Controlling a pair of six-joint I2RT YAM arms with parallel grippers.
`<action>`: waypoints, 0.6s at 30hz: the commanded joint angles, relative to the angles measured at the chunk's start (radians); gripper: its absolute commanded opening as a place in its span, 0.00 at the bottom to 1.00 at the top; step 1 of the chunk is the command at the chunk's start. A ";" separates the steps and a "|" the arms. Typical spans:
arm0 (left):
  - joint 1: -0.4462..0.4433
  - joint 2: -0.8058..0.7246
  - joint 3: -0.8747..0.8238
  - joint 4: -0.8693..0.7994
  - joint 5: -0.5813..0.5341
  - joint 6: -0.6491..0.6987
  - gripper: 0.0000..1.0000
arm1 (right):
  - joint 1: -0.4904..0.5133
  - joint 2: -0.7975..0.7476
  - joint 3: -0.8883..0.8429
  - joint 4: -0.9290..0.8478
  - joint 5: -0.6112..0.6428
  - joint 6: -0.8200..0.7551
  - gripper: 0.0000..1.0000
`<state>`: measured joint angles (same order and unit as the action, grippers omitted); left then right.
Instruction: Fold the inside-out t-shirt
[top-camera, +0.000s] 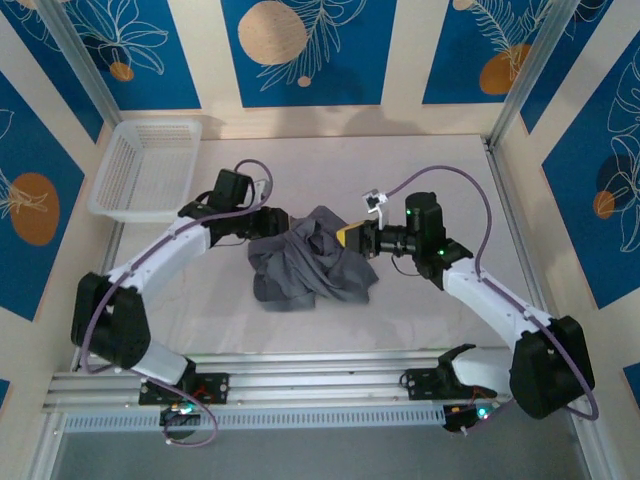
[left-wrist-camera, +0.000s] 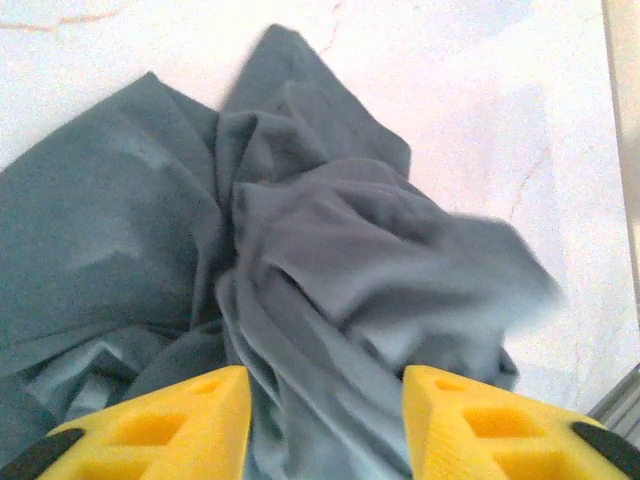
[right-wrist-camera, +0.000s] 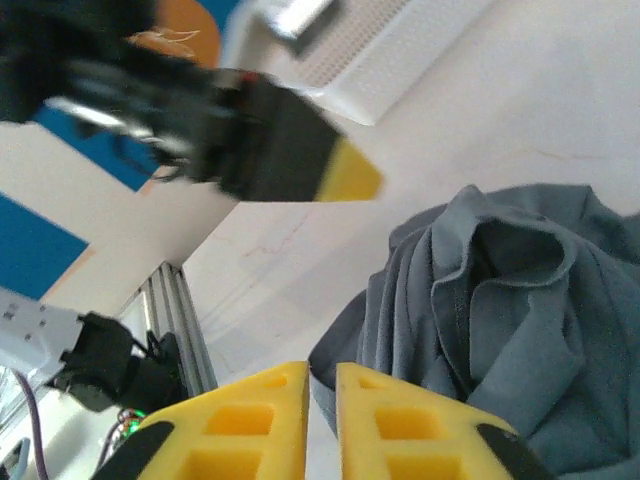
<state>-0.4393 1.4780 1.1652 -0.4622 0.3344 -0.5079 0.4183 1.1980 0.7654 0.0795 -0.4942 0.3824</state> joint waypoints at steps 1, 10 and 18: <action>-0.085 -0.057 0.079 -0.164 -0.196 0.088 0.47 | 0.034 0.058 0.089 -0.170 0.148 -0.054 0.36; -0.330 0.214 0.404 -0.434 -0.651 0.162 0.61 | 0.033 0.108 0.122 -0.239 0.378 0.046 0.38; -0.330 0.432 0.526 -0.358 -0.689 0.173 0.77 | -0.043 -0.036 -0.013 -0.223 0.423 0.137 0.39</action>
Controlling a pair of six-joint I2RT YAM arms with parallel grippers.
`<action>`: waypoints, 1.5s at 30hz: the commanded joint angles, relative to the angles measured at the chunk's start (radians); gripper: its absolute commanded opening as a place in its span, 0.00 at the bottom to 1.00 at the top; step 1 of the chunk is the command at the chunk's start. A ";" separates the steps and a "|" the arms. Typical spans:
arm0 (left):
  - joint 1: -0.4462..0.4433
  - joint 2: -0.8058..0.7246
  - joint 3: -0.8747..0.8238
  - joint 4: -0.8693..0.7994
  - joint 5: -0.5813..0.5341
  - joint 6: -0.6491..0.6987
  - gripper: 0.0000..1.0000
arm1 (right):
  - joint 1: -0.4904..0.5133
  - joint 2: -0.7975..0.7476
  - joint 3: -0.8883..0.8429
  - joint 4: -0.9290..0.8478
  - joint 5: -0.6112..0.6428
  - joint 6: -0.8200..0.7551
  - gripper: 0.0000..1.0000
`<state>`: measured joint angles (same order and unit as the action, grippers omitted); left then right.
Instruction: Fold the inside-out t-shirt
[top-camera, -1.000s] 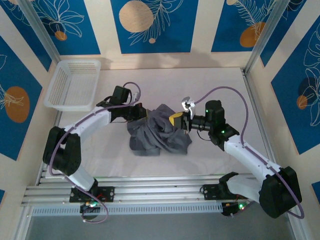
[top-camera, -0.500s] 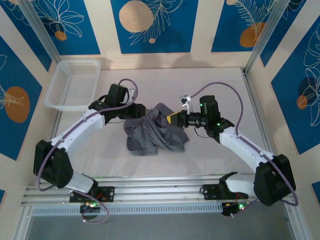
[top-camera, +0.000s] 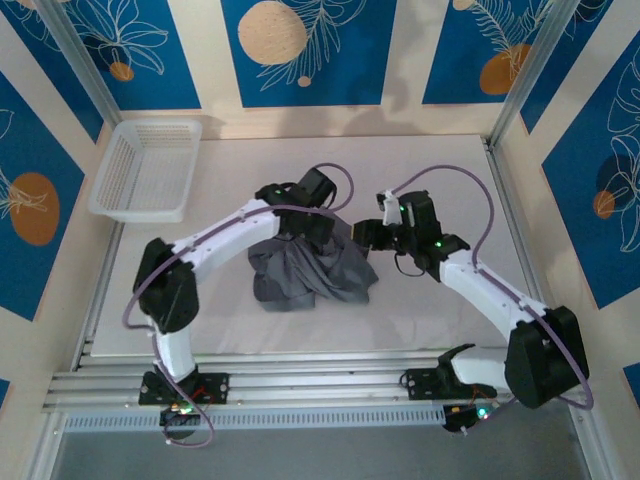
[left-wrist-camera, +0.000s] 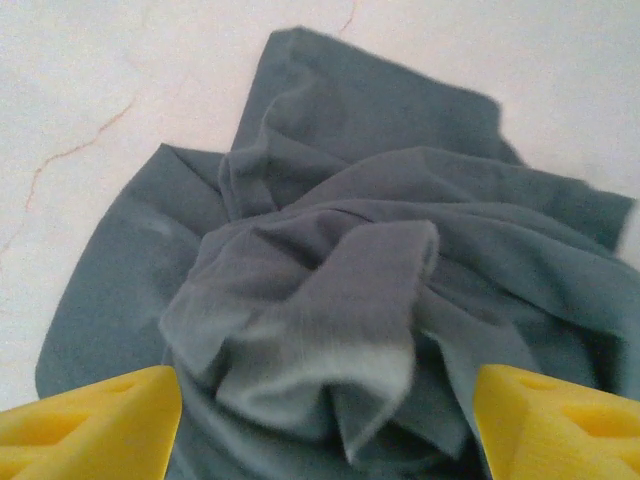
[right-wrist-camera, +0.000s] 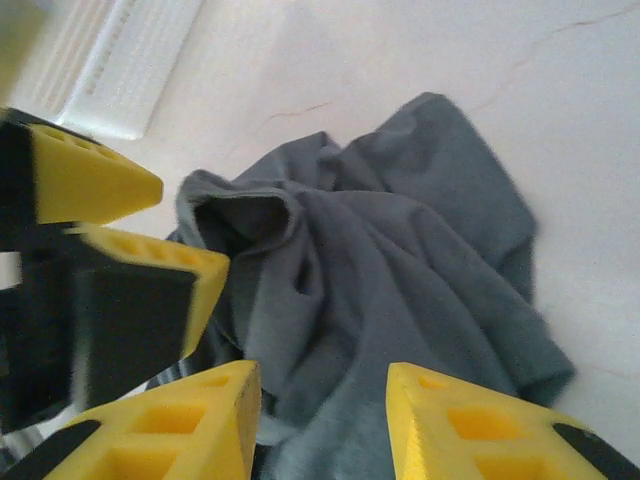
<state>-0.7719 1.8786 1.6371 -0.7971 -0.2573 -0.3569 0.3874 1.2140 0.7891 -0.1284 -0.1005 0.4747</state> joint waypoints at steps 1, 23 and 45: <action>0.004 0.043 0.057 -0.023 -0.139 0.022 0.77 | -0.014 -0.065 -0.049 -0.016 0.027 0.046 0.39; 0.114 -0.141 0.150 -0.091 0.396 -0.061 0.00 | 0.282 0.018 0.143 0.086 0.109 -0.209 0.50; 0.115 -0.195 0.135 -0.087 0.479 -0.084 0.00 | 0.306 0.319 0.244 0.347 0.409 -0.421 0.54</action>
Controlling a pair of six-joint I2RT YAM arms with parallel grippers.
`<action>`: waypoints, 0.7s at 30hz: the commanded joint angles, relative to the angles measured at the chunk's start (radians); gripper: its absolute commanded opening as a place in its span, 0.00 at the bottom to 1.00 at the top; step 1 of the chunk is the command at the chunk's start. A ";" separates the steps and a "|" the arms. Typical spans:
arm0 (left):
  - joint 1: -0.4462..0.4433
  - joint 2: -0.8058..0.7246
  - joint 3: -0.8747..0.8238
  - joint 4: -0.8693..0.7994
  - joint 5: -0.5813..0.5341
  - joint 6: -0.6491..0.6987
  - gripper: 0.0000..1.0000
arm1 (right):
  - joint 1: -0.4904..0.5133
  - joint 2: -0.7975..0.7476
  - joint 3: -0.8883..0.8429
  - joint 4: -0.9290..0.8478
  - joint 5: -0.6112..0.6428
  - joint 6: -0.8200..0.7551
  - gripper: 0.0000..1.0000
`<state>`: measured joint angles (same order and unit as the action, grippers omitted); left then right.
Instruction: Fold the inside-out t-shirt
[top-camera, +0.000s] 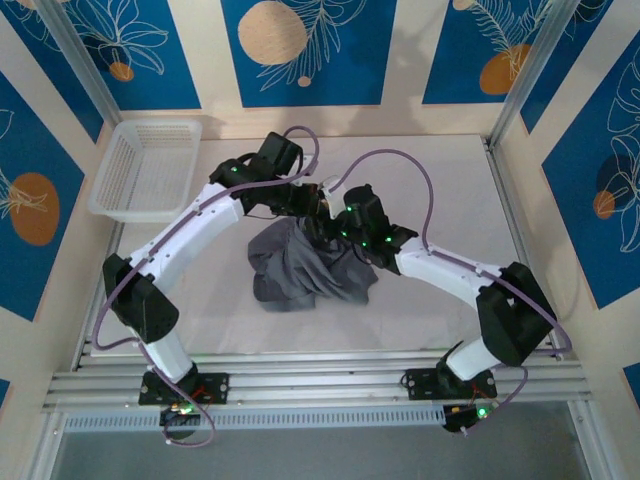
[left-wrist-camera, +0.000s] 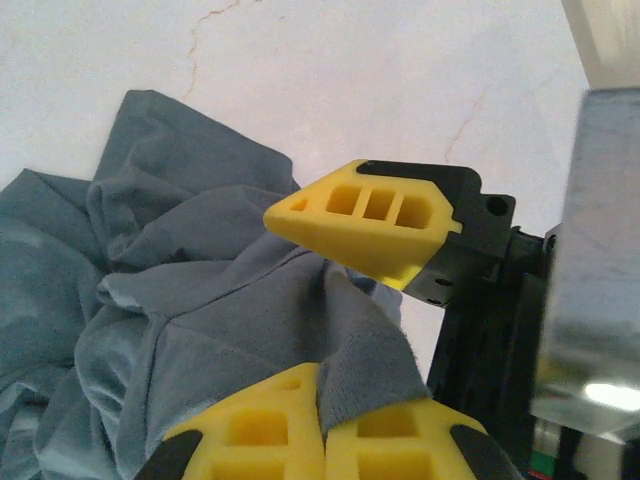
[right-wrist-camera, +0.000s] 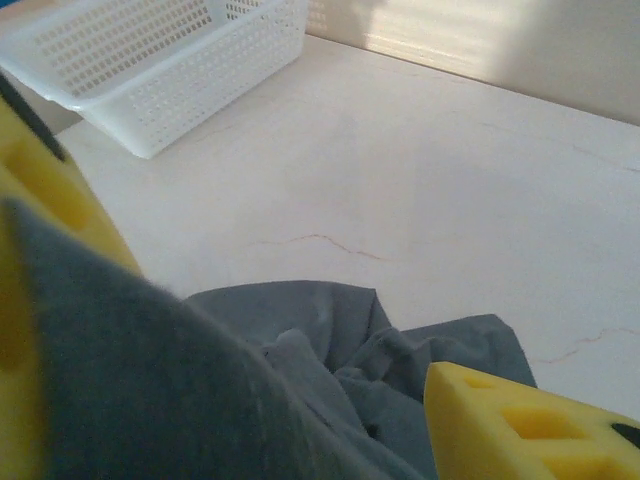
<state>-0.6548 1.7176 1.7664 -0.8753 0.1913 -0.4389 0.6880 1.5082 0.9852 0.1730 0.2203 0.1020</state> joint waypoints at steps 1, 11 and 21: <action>0.000 -0.033 0.007 -0.017 0.015 -0.001 0.00 | 0.001 0.027 0.051 0.035 0.104 -0.049 0.51; 0.088 -0.081 -0.068 -0.024 0.003 0.008 0.00 | -0.272 -0.140 -0.091 -0.184 -0.365 0.146 0.16; 0.098 -0.056 -0.118 0.026 0.036 0.026 0.00 | -0.352 -0.278 -0.295 0.074 -0.920 0.281 0.00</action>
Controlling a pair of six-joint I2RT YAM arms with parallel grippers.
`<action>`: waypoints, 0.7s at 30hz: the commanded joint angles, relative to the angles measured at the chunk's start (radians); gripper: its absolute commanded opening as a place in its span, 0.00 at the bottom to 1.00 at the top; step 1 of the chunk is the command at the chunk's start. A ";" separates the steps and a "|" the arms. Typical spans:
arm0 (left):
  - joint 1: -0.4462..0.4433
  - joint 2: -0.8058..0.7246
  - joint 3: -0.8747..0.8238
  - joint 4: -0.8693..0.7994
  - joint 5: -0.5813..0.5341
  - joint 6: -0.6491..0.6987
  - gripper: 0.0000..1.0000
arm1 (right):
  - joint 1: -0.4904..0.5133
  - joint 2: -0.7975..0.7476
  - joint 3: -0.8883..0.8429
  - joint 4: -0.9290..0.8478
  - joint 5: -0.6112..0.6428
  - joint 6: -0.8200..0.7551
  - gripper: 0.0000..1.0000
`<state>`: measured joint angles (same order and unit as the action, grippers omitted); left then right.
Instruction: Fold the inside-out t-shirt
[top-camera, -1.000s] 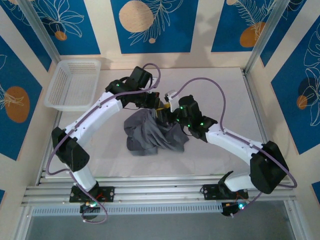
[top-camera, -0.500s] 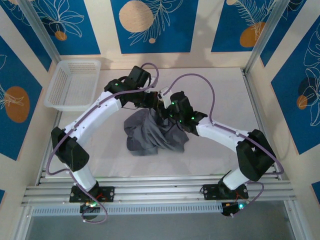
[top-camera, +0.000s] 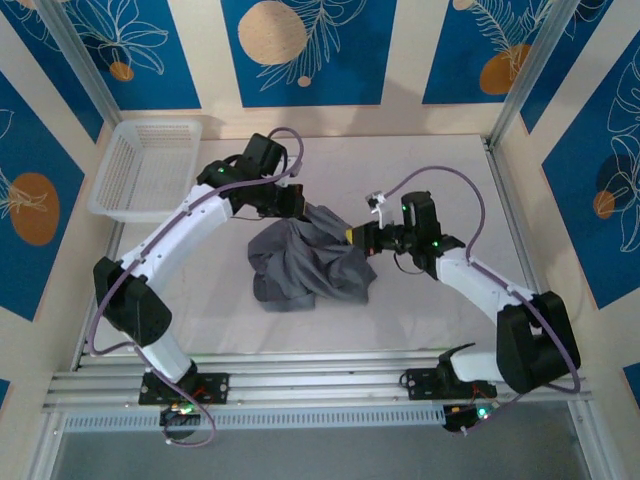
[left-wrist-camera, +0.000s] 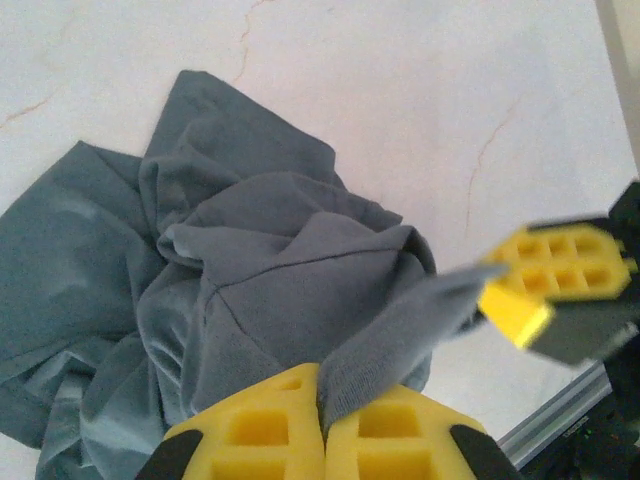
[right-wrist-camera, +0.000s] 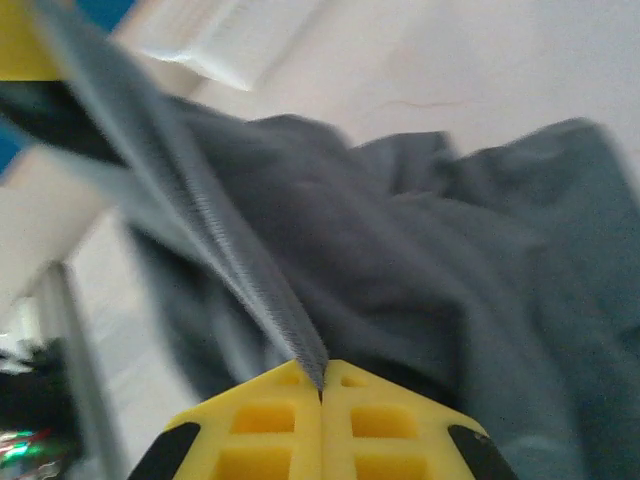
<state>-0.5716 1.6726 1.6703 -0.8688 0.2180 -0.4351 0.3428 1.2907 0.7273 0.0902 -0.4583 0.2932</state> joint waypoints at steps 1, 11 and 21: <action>0.015 -0.001 -0.042 0.041 -0.003 0.032 0.00 | -0.007 -0.067 -0.051 0.238 -0.296 0.147 0.00; 0.031 0.107 -0.218 0.220 -0.138 0.055 0.16 | -0.041 -0.079 -0.030 0.344 -0.287 0.332 0.00; 0.014 -0.022 -0.332 0.359 0.132 0.373 0.76 | -0.039 -0.063 -0.015 0.219 -0.325 0.271 0.00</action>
<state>-0.5472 1.7187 1.3514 -0.5781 0.2150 -0.2188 0.3008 1.2381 0.6872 0.3523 -0.7483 0.5896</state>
